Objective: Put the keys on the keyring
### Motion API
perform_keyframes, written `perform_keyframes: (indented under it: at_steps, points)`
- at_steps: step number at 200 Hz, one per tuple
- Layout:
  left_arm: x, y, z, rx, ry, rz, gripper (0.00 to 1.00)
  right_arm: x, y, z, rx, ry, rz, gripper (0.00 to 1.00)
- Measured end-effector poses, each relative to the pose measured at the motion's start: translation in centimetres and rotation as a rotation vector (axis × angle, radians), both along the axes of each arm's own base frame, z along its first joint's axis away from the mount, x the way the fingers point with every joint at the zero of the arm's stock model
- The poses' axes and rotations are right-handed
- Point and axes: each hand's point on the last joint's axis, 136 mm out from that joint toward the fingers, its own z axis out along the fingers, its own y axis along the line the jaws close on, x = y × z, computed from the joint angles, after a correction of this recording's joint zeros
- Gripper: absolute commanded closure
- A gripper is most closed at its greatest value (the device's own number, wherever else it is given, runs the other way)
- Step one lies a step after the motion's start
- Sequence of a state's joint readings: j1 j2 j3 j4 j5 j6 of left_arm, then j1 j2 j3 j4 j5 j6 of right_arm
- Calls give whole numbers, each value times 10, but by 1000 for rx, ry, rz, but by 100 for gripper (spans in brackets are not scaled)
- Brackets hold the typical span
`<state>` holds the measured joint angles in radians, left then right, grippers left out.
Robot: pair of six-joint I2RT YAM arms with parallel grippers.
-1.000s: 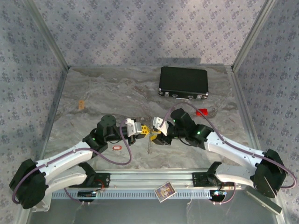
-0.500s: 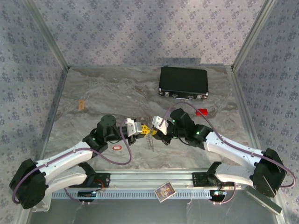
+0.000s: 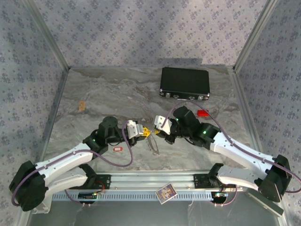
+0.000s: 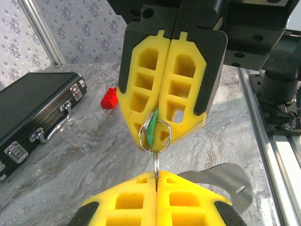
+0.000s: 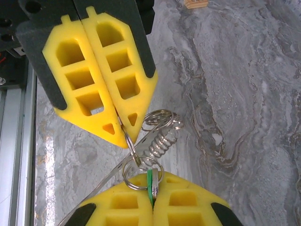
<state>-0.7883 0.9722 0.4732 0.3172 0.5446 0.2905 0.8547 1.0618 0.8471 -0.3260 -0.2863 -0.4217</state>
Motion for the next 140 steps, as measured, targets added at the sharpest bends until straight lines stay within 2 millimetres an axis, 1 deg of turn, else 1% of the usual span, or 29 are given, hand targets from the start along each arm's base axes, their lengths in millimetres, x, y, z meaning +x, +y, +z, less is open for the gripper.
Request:
perform_keyframes:
  at_steps: [58,64,78,93,102,119,140]
  points:
    - [0,0,2,-1,-7,-2,100,-1,-2,3,-32,-25,7,100]
    - [0,0,2,0,-6,-1,94,-1,-2,3,-34,-27,9,100]
    - [1,0,2,2,-14,1,76,-1,-2,3,-39,-32,6,100]
    - [4,1,0,8,-2,20,64,0,-4,3,-50,-37,-1,100]
    - [5,2,-1,12,-4,30,60,1,-5,2,-56,-40,-6,100]
    - [7,3,2,7,-9,49,58,2,-6,3,-64,-44,-13,100]
    - [12,9,14,-22,-39,96,56,4,-8,3,-75,-52,-20,100]
